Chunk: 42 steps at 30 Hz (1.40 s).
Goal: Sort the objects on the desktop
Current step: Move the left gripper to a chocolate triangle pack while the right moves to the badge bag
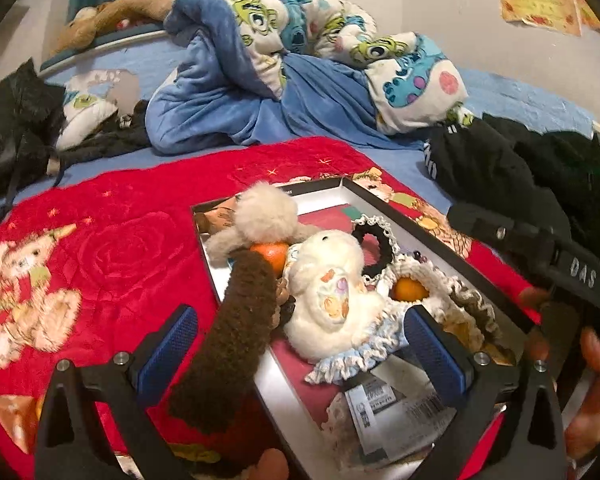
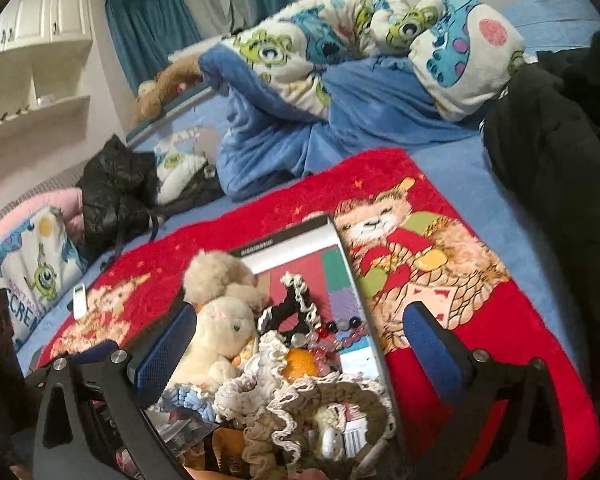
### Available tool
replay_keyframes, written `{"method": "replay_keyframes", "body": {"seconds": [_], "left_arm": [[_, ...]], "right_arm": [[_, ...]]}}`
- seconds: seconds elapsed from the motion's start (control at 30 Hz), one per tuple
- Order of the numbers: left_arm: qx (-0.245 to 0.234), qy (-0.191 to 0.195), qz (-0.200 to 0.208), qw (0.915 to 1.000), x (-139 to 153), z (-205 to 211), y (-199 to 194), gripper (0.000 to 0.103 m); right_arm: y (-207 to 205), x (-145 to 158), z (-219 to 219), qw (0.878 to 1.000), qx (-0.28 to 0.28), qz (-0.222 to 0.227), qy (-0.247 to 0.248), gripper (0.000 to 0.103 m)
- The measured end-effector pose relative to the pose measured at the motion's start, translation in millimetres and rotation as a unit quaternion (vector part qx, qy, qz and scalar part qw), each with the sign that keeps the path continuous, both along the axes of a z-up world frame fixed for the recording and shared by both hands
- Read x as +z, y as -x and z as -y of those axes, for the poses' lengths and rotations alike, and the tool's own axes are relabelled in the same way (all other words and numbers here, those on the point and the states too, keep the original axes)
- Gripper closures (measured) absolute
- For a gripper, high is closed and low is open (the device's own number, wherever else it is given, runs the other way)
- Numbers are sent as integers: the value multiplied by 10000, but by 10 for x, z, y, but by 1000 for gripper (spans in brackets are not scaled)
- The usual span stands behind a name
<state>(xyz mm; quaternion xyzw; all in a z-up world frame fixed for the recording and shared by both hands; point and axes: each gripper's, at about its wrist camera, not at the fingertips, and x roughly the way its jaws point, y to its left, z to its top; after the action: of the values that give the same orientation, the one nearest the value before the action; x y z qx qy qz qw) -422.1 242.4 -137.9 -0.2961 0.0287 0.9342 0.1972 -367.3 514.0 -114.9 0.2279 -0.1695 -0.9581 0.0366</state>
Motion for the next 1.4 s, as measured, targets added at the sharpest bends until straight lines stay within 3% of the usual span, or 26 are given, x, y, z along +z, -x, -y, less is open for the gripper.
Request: {"method": "replay_keyframes", "body": {"seconds": [0.1,0.23,0.4,0.53,0.8,1.03,1.17,1.4], "left_arm": [[6,-78,-131,9999,149,72,-241,0],[-39,-202,-134,9997,303,349,-622,0],[376,-105,-328,9987,471,832,-984,0],[759,-142,-378,9963,605,1276,-1221,0],[1436,169,-590,9877,918,2188,-1724,0],[1710,212,-697,9826,1042,2637,-1973,0],[1722,263,-638,9826,973,2691,-1973,0],[1558,312,-174,9871,523,2605,-1802,0]], "right_arm": [[-139,79,-165,9991,-341,-192,140,0],[-420,219,-464,9937,-690,-468,749,0],[-763,375,-454,9879,-1001,-704,957,0],[-914,481,-111,9910,-707,-719,883,0],[-1037,649,877,9947,141,-792,644,0],[-998,760,1766,9916,1006,-776,238,0],[-981,717,2124,9890,1296,-709,-46,0],[-888,374,2434,9865,1587,-366,-183,0]]}}
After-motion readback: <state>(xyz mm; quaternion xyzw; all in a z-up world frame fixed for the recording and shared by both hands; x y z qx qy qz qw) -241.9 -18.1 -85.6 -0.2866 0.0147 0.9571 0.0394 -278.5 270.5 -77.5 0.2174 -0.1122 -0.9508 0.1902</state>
